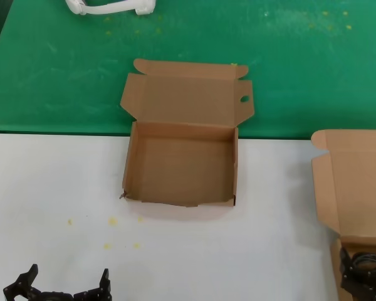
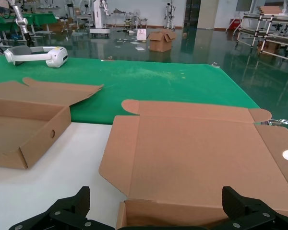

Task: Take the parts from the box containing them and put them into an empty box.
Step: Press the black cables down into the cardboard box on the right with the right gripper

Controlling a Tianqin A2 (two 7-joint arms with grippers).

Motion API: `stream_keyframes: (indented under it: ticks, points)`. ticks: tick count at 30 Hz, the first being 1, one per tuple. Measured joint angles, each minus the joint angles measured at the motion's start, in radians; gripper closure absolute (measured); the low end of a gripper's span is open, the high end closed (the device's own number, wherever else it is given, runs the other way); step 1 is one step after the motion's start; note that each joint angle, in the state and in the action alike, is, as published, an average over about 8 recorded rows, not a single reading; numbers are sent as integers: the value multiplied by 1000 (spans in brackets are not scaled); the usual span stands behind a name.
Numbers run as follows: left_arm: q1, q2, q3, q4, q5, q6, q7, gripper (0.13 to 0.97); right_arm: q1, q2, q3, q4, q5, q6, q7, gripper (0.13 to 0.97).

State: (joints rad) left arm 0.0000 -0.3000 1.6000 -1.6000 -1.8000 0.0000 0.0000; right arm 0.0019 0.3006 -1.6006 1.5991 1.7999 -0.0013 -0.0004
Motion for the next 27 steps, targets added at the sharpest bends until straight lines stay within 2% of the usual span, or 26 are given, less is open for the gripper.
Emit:
stream_keyframes:
  ticks: [9,15,21,27]
  points:
    - [0,0,0,0,0,0,0,132,0,5,-1,6,-1,0,0,129]
    - [0,0,0,0,0,0,0,132,-1,53,-18,39,1,11,-7,129]
    - [0,0,0,0,0,0,0,132,0,166,-89,69,65,82,-46,129]
    - [0,0,0,0,0,0,0,132,11,353,-201,109,208,191,-144,129]
